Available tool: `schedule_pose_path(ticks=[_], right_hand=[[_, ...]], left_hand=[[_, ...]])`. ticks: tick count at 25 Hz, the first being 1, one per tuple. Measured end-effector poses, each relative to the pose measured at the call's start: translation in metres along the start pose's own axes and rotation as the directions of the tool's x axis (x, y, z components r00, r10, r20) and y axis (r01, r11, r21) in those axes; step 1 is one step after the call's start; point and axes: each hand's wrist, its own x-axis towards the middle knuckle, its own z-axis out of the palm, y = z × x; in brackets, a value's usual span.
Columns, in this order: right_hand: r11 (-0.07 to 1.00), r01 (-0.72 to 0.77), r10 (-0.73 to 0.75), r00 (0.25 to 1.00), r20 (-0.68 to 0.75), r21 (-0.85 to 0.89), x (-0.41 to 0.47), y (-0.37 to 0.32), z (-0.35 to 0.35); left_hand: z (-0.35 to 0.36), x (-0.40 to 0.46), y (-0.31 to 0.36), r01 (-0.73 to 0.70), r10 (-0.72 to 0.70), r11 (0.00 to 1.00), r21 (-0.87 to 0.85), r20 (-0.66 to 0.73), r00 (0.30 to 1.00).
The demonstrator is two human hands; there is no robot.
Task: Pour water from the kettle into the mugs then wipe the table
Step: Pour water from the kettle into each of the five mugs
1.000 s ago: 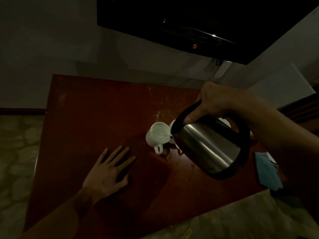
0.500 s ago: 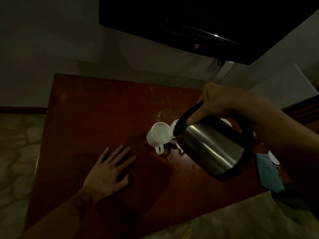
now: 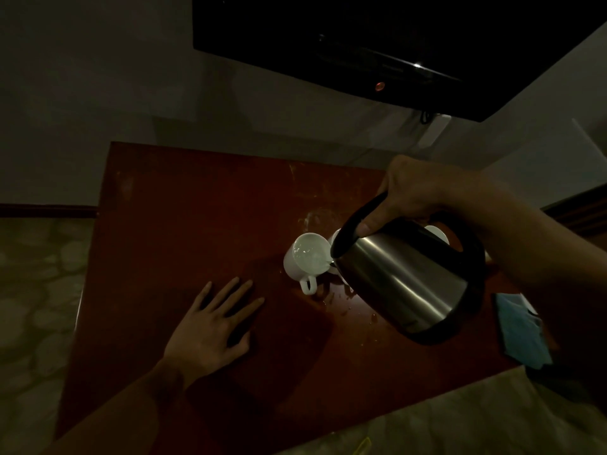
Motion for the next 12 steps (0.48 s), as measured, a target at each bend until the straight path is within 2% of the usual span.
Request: schedule_pose_path(ticks=[12], right_hand=[[1.000,0.011,-0.011,1.000,0.016,-0.007,-0.0034,-0.0055,0.0008]], left_hand=[[0.0008,-0.0004,0.0003,0.006,-0.006,1.000,-0.003,-0.004,1.000]])
